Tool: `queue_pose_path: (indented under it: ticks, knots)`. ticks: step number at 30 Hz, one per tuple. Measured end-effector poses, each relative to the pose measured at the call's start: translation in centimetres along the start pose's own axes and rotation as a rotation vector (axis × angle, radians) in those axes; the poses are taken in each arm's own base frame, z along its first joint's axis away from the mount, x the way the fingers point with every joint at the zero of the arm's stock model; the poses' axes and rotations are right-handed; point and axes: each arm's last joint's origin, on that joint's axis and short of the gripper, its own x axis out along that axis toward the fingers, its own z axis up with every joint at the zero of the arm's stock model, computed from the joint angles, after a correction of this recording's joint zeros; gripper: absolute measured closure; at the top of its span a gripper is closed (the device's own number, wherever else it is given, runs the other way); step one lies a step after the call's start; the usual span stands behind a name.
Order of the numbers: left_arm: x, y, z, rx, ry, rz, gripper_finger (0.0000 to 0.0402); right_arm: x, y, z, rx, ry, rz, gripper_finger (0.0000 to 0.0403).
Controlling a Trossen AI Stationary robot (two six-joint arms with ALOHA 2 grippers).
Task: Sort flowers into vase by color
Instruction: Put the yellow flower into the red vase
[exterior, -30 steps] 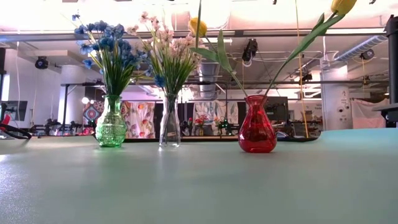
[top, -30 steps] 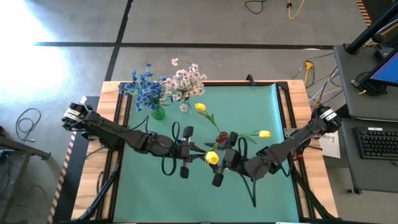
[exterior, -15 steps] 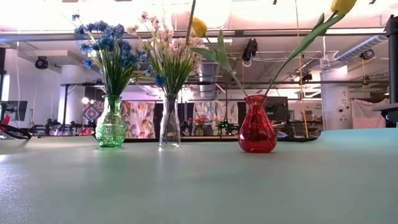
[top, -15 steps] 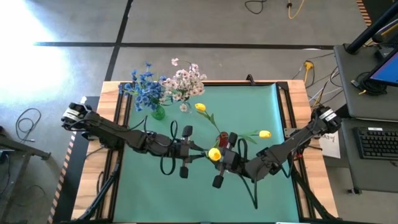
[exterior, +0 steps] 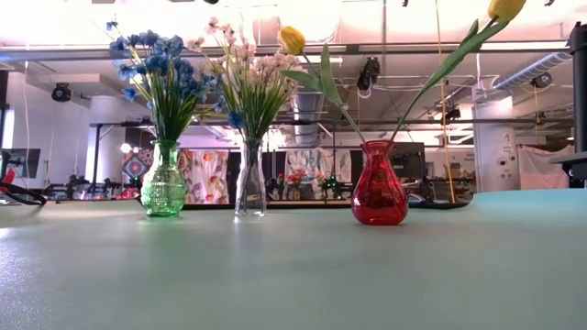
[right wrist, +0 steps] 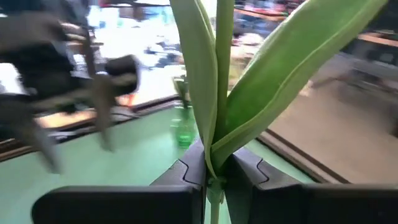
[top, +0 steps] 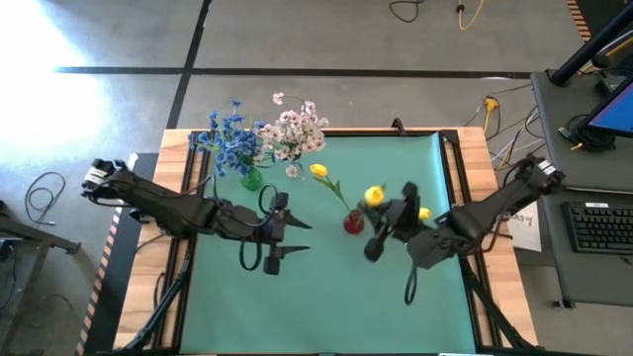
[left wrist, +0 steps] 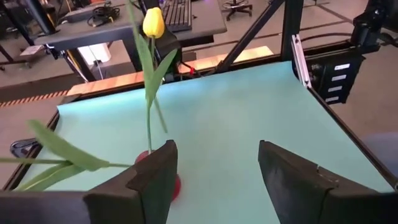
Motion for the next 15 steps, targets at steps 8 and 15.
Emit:
queue_pose_path:
  ticks: [8, 15]
  knots:
    - [-2.8, 0.8, 0.9, -0.009, -0.029, 0.002, 0.0193, 1.0, -2.6, -1.0, 0.043, 0.046, -0.129, 0.0376]
    - [-5.2, 1.6, 1.8, 0.002, -0.088, 0.015, 0.0196, 2.1, -2.4, -2.3, 0.070, 0.046, -0.154, 0.0376]
